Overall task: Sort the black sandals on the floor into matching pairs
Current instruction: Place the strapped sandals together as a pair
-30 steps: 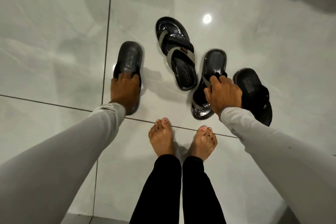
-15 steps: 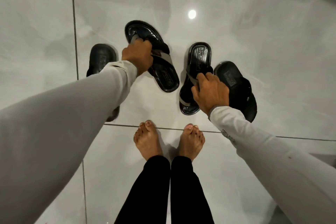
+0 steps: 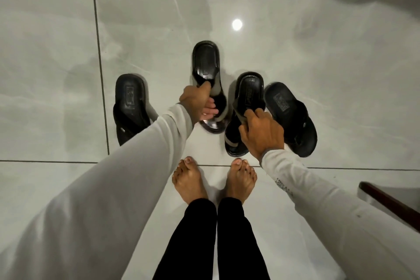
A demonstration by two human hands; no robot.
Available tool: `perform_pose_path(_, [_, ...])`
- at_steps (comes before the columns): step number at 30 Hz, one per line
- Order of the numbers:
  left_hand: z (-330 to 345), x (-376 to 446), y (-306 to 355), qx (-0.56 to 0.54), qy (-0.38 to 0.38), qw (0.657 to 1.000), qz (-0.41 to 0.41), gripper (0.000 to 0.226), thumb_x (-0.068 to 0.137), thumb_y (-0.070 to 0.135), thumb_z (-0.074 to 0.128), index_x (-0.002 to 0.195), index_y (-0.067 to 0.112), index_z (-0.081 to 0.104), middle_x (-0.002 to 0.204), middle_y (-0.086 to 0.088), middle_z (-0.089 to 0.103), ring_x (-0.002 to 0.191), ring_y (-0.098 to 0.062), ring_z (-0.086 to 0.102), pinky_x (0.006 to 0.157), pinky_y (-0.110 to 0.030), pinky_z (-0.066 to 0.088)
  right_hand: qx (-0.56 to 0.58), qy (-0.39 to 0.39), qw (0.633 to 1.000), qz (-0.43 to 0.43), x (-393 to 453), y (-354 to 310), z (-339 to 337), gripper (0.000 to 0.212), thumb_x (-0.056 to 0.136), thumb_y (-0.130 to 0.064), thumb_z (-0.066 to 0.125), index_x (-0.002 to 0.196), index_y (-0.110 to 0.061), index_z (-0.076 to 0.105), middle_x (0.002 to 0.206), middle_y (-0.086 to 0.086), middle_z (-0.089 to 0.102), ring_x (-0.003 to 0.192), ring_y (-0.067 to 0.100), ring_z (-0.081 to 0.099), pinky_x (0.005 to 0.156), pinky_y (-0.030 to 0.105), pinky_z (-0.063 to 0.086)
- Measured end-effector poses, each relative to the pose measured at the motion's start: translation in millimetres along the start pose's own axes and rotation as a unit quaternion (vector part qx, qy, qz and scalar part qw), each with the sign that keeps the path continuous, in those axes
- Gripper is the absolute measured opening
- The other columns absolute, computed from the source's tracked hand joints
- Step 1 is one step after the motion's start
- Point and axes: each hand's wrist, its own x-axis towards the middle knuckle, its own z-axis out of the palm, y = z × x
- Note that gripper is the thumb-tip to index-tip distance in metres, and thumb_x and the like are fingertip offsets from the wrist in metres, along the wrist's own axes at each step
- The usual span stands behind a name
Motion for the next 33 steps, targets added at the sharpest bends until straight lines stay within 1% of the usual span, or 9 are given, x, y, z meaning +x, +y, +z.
perform_pose_path(2, [-2, 2, -5, 0.115, 0.055, 0.991, 0.043, 0.043, 0.093, 0.035, 0.055, 0.102, -0.005, 0.067, 0.095, -0.017, 0.073, 0.07, -0.029, 0.073, 0.066, -0.037, 0.062, 0.002, -0.011, 1.0, 0.009, 3, -1, 5, 0.027, 0.094, -0.03, 0.052, 0.113, -0.011, 0.058, 0.107, 0.011, 0.06, 0.097, 0.032, 0.06, 0.07, 0.04, 0.052])
perform_pose_path(5, [-14, 5, -16, 0.335, 0.135, 0.92, 0.155, 0.051, 0.091, 0.04, 0.06, 0.128, 0.006, 0.054, 0.124, -0.016, 0.06, 0.106, -0.039, 0.066, 0.093, -0.049, 0.057, 0.001, -0.034, 0.999, 0.022, 13, 3, 13, 0.027, 0.094, -0.021, 0.054, 0.118, -0.008, 0.056, 0.114, 0.014, 0.058, 0.105, 0.036, 0.057, 0.073, 0.043, 0.051])
perform_pose_path(8, [-21, 9, -20, 0.458, 0.097, 0.84, 0.273, 0.063, 0.091, 0.032, 0.064, 0.147, 0.019, 0.036, 0.141, -0.019, 0.037, 0.114, -0.045, 0.058, 0.098, -0.054, 0.052, -0.026, -0.045, 0.999, 0.012, 22, 9, 18, 0.031, 0.091, -0.015, 0.058, 0.121, -0.01, 0.055, 0.115, 0.014, 0.058, 0.106, 0.037, 0.056, 0.074, 0.044, 0.052])
perform_pose_path(11, [-20, 20, -7, 0.533, 0.068, 0.789, 0.297, 0.083, 0.091, 0.026, 0.068, 0.158, 0.03, 0.022, 0.155, -0.023, 0.018, 0.117, -0.047, 0.056, 0.102, -0.052, 0.052, -0.03, -0.03, 0.999, 0.0, 32, 11, 16, 0.029, 0.092, -0.013, 0.059, 0.121, -0.011, 0.054, 0.116, 0.013, 0.057, 0.107, 0.035, 0.056, 0.07, 0.042, 0.051])
perform_pose_path(17, [-8, 34, -15, 0.577, 0.027, 0.778, 0.248, 0.062, 0.091, 0.023, 0.065, 0.149, 0.025, 0.045, 0.151, -0.019, 0.027, 0.117, -0.048, 0.058, 0.109, -0.049, 0.047, 0.044, -0.028, 0.997, -0.048, 63, -2, 3, 0.026, 0.097, -0.014, 0.052, 0.123, -0.012, 0.053, 0.126, 0.013, 0.052, 0.115, 0.038, 0.053, 0.077, 0.045, 0.049])
perform_pose_path(22, [3, 26, -64, 0.522, 0.054, 0.813, 0.251, 0.037, 0.097, 0.018, 0.057, 0.133, 0.012, 0.061, 0.148, -0.017, 0.032, 0.113, -0.048, 0.06, 0.107, -0.049, 0.05, 0.111, 0.036, 0.992, -0.039, 52, 10, 3, 0.054, 0.086, -0.006, 0.058, 0.137, -0.014, 0.043, 0.143, 0.013, 0.04, 0.107, 0.04, 0.058, 0.081, 0.05, 0.055])
perform_pose_path(26, [20, 21, -90, 0.523, 0.064, 0.807, 0.267, 0.037, 0.099, 0.022, 0.057, 0.134, 0.011, 0.062, 0.149, -0.017, 0.032, 0.114, -0.048, 0.061, 0.107, -0.048, 0.051, 0.004, -0.017, 0.998, 0.066, 34, 80, 12, 0.06, 0.081, -0.015, 0.064, 0.138, -0.016, 0.044, 0.141, 0.018, 0.044, 0.12, 0.042, 0.048, 0.095, 0.05, 0.045])
perform_pose_path(30, [38, 21, -95, 0.489, 0.09, 0.819, 0.287, 0.036, 0.1, 0.026, 0.057, 0.133, 0.013, 0.061, 0.142, -0.019, 0.037, 0.108, -0.05, 0.063, 0.104, -0.045, 0.052, -0.157, -0.093, 0.982, 0.043, 12, 148, 24, 0.05, 0.079, -0.033, 0.073, 0.125, -0.019, 0.06, 0.132, 0.016, 0.05, 0.116, 0.04, 0.048, 0.095, 0.048, 0.042])
perform_pose_path(33, [50, 24, -89, 0.475, 0.104, 0.82, 0.302, 0.033, 0.1, 0.028, 0.057, 0.129, 0.013, 0.062, 0.136, -0.019, 0.039, 0.102, -0.048, 0.065, 0.099, -0.043, 0.055, -0.206, -0.143, 0.968, 0.017, 8, 171, 30, 0.046, 0.079, -0.03, 0.073, 0.122, -0.019, 0.062, 0.131, 0.012, 0.05, 0.114, 0.037, 0.052, 0.091, 0.045, 0.043])
